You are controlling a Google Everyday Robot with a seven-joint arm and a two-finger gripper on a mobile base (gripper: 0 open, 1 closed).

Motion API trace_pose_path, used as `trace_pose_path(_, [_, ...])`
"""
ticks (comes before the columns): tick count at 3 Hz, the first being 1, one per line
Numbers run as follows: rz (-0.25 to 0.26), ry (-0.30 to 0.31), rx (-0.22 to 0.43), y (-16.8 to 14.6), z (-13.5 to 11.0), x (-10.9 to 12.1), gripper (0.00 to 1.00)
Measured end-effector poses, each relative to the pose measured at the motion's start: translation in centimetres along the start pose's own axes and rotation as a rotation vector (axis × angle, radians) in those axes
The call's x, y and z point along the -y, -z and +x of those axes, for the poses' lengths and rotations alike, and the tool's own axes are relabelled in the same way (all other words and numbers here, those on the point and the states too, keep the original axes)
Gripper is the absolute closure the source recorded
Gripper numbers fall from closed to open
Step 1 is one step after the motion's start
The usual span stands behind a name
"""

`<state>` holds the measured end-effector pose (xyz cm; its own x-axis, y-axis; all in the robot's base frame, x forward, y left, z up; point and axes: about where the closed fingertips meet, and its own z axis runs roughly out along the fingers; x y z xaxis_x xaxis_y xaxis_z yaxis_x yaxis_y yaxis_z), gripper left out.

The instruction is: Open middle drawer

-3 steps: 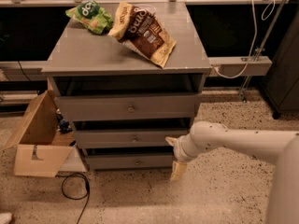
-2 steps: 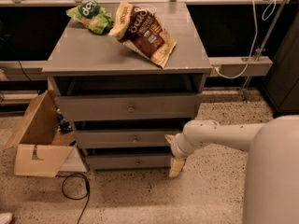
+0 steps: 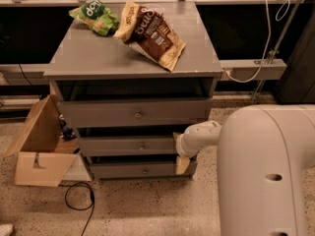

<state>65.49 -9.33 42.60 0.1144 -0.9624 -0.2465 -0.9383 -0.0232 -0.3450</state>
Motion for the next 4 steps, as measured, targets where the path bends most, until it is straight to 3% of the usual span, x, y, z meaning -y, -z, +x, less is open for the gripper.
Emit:
trace_pose_path(1, [0.028, -0.006, -0.016, -1.0, 0.1, 1.4, 0.00])
trace_pose_path(3, [0.013, -0.012, -0.003, -4.5, -1.0, 3.4, 0.02])
trace_pose_path(4, [-0.002, -0.005, 0.023, -5.5, -1.5, 3.7, 0.25])
